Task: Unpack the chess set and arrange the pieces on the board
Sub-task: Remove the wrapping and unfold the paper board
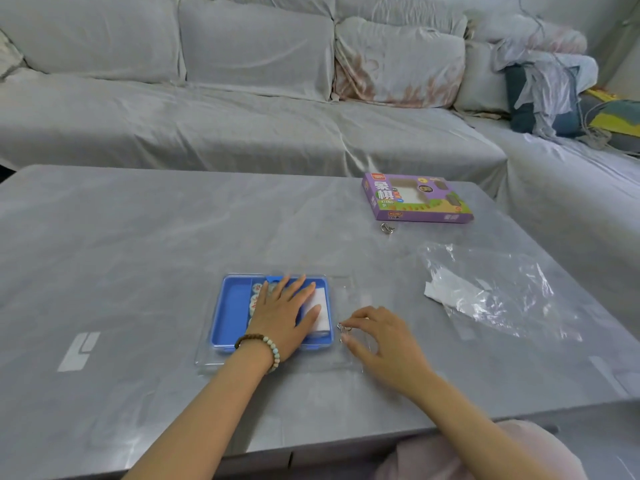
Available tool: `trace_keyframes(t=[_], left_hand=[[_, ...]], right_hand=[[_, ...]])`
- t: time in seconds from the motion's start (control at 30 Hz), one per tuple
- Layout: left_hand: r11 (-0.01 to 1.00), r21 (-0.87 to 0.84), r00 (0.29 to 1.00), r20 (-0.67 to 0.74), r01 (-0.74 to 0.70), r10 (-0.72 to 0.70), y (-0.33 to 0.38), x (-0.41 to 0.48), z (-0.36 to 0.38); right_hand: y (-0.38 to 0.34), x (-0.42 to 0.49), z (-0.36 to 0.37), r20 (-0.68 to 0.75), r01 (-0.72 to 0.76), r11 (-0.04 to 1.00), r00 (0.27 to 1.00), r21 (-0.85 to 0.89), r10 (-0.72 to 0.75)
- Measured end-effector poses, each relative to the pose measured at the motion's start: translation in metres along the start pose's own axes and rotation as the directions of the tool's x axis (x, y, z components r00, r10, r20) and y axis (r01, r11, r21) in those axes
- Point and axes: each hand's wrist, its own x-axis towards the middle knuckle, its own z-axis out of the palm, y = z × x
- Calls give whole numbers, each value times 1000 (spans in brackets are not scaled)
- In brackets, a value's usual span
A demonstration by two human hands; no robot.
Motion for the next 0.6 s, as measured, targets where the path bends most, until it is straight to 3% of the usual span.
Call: trace_keyframes(t=[0.1, 0.27, 0.6], left_hand=[[1000, -9, 1000, -21, -5, 5, 0, 0, 0], [1000, -19, 999, -26, -21, 20, -2, 0, 1], [1000, -18, 999, -36, -25, 24, 0, -1, 0]], right_hand=[[0, -3, 3, 98, 63, 983, 994, -172, -46], [-7, -1, 4, 163, 51, 988, 986, -147, -27], [-2, 6, -9, 156, -95, 965, 986, 246, 57]])
